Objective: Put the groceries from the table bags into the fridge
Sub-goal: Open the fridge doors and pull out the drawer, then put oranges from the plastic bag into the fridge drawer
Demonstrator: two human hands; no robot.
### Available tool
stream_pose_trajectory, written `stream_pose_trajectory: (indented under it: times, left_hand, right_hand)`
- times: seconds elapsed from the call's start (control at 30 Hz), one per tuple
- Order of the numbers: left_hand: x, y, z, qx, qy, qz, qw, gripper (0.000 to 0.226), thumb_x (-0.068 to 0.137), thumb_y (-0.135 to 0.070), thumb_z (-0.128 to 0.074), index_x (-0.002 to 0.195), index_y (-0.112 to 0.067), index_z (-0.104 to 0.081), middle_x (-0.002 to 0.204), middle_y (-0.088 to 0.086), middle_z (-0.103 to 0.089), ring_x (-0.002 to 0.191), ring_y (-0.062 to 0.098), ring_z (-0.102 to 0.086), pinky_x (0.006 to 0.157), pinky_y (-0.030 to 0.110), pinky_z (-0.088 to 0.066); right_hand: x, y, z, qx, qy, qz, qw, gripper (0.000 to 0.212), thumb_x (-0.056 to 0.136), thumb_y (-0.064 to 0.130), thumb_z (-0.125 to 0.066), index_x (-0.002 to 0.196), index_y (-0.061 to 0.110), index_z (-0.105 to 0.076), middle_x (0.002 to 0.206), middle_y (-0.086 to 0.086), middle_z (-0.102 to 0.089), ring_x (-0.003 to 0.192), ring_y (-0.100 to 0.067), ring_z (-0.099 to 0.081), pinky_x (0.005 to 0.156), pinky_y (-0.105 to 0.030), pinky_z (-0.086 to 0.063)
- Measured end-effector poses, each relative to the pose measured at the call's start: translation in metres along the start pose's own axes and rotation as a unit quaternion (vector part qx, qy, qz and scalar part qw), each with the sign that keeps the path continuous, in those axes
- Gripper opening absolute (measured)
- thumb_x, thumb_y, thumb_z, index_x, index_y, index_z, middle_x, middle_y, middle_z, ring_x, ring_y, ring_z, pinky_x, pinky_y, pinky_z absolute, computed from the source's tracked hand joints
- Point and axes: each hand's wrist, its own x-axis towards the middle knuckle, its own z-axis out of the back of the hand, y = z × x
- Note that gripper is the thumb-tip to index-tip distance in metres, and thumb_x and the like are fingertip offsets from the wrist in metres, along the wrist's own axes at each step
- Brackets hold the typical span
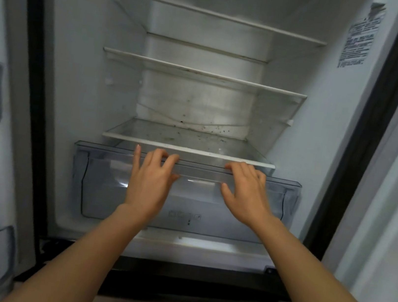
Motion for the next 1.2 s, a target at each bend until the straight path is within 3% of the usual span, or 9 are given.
stream_pose_trajectory:
  times: [0.2, 0.33, 0.4, 0.47, 0.57, 0.7, 0.87, 1.03, 1.2]
  left_hand:
    - [-0.015, -0.007, 0.021, -0.001, 0.011, -0.001, 1.0, 0.036, 0.076, -0.021, -0.078, 0.108, -0.011, -0.066, 0.099, 0.012, -0.062, 0.094, 0.032, -0.062, 0.109, 0.057, -0.022]
    - [-0.019, -0.011, 0.033, 0.006, 0.024, -0.006, 1.0, 0.037, 0.081, -0.021, -0.074, 0.115, -0.011, -0.064, 0.106, 0.013, -0.062, 0.099, 0.033, -0.062, 0.11, 0.058, -0.021]
    - [-0.022, -0.015, 0.044, 0.006, 0.081, 0.007, 0.997, 0.043, 0.091, -0.028, -0.061, 0.131, -0.015, -0.053, 0.126, 0.011, -0.055, 0.121, 0.03, -0.052, 0.115, 0.055, -0.012]
    - [-0.026, -0.021, 0.053, 0.001, 0.127, 0.028, 0.992, 0.051, 0.097, -0.036, -0.048, 0.144, -0.02, -0.036, 0.145, 0.006, -0.04, 0.141, 0.025, -0.029, 0.117, 0.05, -0.004]
    - [-0.036, -0.035, 0.075, -0.007, 0.162, 0.054, 0.985, 0.054, 0.099, -0.039, -0.04, 0.148, -0.022, -0.025, 0.154, 0.005, -0.027, 0.146, 0.023, -0.013, 0.118, 0.047, -0.006]
    - [-0.069, -0.054, 0.121, 0.0, 0.139, 0.078, 0.987, 0.049, 0.097, -0.036, -0.045, 0.143, -0.018, -0.038, 0.147, 0.01, -0.038, 0.137, 0.028, -0.031, 0.112, 0.043, -0.027]
    - [-0.133, -0.062, 0.192, 0.011, 0.075, 0.089, 0.993, 0.037, 0.089, -0.021, -0.057, 0.125, -0.011, -0.056, 0.127, 0.012, -0.054, 0.12, 0.032, -0.049, 0.087, 0.039, -0.047]
    - [-0.206, -0.033, 0.296, 0.088, 0.059, 0.151, 0.983, 0.041, 0.083, -0.031, -0.04, 0.114, -0.012, -0.06, 0.114, 0.01, -0.059, 0.104, 0.032, -0.055, 0.077, 0.041, -0.052]
    - [-0.271, 0.011, 0.386, 0.163, 0.064, 0.245, 0.954, 0.035, 0.09, -0.022, -0.05, 0.123, -0.013, -0.056, 0.125, 0.009, -0.055, 0.115, 0.029, -0.049, 0.085, 0.04, -0.046]
  right_hand:
    - [-0.017, 0.011, 0.018, 0.023, 0.0, -0.013, 1.0, 0.031, 0.088, 0.024, -0.06, 0.118, 0.016, -0.055, 0.112, 0.001, -0.056, 0.109, -0.019, -0.048, 0.092, -0.025, -0.019]
    - [-0.024, 0.015, 0.03, 0.029, 0.027, -0.021, 0.999, 0.037, 0.092, 0.027, -0.057, 0.127, 0.016, -0.053, 0.121, 0.0, -0.057, 0.118, -0.019, -0.048, 0.105, -0.031, -0.023]
    - [-0.026, 0.018, 0.038, 0.026, 0.069, -0.031, 0.997, 0.045, 0.094, 0.03, -0.054, 0.136, 0.016, -0.046, 0.133, -0.001, -0.053, 0.128, -0.02, -0.043, 0.114, -0.035, -0.018]
    - [-0.03, 0.023, 0.048, 0.016, 0.108, -0.035, 0.993, 0.053, 0.094, 0.033, -0.053, 0.142, 0.016, -0.04, 0.143, -0.002, -0.046, 0.135, -0.02, -0.036, 0.119, -0.039, -0.013]
    - [-0.04, 0.035, 0.063, 0.019, 0.114, -0.03, 0.993, 0.055, 0.094, 0.034, -0.051, 0.143, 0.015, -0.037, 0.146, -0.004, -0.043, 0.137, -0.02, -0.033, 0.118, -0.04, -0.014]
    - [-0.069, 0.064, 0.087, 0.049, 0.104, -0.003, 0.993, 0.051, 0.094, 0.034, -0.05, 0.141, 0.015, -0.04, 0.143, -0.003, -0.045, 0.134, -0.021, -0.035, 0.111, -0.038, -0.022]
    - [-0.116, 0.119, 0.103, 0.127, 0.048, 0.037, 0.99, 0.042, 0.092, 0.03, -0.054, 0.13, 0.013, -0.051, 0.131, -0.005, -0.055, 0.125, -0.024, -0.044, 0.097, -0.036, -0.03]
    - [-0.154, 0.222, 0.127, 0.227, 0.071, 0.115, 0.964, 0.039, 0.091, 0.028, -0.056, 0.127, 0.013, -0.054, 0.127, -0.005, -0.057, 0.121, -0.024, -0.046, 0.096, -0.038, -0.033]
    - [-0.175, 0.328, 0.143, 0.285, 0.084, 0.198, 0.934, 0.038, 0.091, 0.026, -0.055, 0.126, 0.012, -0.054, 0.125, -0.007, -0.058, 0.12, -0.025, -0.047, 0.096, -0.039, -0.033]
